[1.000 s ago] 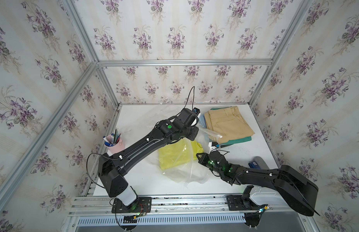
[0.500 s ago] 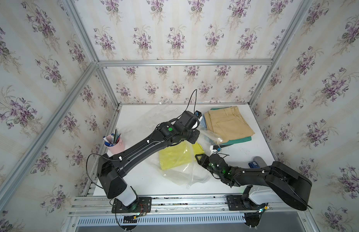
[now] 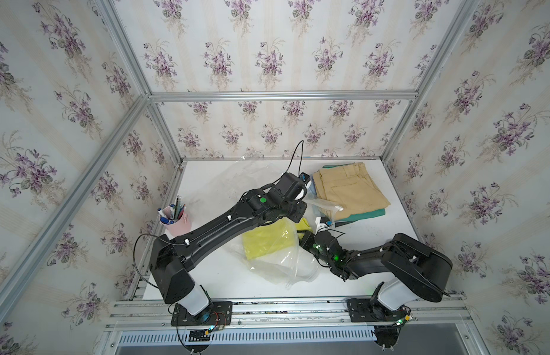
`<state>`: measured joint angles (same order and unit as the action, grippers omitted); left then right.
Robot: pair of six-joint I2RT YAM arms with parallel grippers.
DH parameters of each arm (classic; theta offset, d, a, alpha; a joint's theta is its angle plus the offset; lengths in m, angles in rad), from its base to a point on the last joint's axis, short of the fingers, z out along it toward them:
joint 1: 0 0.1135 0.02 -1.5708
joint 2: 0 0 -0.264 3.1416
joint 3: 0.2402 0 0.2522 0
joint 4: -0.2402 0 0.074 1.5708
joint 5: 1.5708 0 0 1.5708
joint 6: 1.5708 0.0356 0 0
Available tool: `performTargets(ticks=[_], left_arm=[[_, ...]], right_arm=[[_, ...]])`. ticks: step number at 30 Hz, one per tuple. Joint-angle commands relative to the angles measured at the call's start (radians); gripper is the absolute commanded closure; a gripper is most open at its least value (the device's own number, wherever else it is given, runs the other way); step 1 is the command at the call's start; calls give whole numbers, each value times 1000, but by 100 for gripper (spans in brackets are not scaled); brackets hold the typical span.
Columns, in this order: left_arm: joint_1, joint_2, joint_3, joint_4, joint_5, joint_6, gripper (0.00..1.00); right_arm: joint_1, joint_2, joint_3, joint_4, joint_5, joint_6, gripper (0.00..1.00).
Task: Take the trousers out of the vacuum bag
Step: Take out the trousers from the vacuum bag.
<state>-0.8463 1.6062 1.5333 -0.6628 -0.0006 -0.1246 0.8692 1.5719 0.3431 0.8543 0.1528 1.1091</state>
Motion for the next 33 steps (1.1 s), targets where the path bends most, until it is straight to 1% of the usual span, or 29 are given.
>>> performTargets(ticks=[1,3,6,9,15,22,28,33], left_arm=[[-6,-9,-20,38,4,-8,84],[-12,-22,-38,46,1,-13,84],[-17,-41,-62,51,-24,-11,83],[-17,-49,-79,40,-43,-9,82],[-17,-76,-120,44,-69,-25,80],[-18,-79,-125,43,-88,-43,80],[-22,-88,-156,65,-96,-61,80],[-21,-77,-144,47,-110,-60,78]], right_arm=[[-16,1,12,60,-40,-55,75],[-26,-15,21,40,-60,-85,81],[-29,-65,52,-39,-70,-141,93],[-29,-123,66,-95,-81,-174,100],[-29,-202,88,-192,-121,-199,100],[-30,-324,101,-315,-185,-218,100],[-31,-447,98,-432,-195,-232,100],[-36,-514,95,-497,-230,-238,100]])
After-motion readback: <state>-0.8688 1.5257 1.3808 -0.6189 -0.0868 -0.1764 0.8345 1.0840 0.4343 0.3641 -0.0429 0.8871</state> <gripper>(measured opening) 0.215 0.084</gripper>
